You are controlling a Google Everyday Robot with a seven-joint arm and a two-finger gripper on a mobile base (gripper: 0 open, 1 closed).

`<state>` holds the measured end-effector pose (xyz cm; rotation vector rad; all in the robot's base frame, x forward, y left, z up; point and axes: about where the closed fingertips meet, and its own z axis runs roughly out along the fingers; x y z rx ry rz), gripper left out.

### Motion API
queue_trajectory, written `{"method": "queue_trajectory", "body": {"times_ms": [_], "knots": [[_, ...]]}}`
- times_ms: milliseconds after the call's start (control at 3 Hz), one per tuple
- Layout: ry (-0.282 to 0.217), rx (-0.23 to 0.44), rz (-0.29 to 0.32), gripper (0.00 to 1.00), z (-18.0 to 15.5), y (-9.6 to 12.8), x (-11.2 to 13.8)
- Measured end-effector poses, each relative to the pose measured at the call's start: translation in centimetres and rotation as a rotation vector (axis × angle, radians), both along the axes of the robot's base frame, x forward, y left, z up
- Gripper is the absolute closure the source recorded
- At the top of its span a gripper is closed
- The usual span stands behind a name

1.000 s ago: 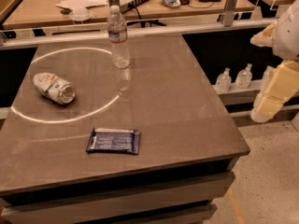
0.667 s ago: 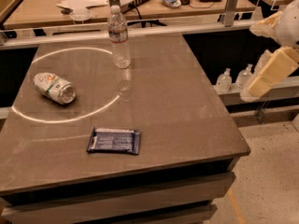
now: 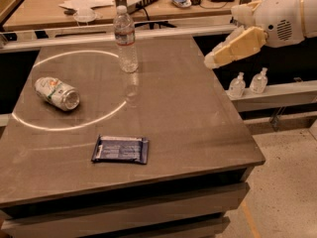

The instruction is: Knock water bottle over

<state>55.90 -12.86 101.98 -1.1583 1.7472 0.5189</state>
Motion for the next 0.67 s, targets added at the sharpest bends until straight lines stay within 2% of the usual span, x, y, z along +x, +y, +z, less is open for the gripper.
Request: {"method": "queue_trajectory", "body": {"times_ms": [333,667], "knots": [[0.001,-0.013,-0.006,0.00,0.0,0.3,0.0],[-0.028,0.006,-0.052,0.00,-1.8,2.5,2.5]]}}
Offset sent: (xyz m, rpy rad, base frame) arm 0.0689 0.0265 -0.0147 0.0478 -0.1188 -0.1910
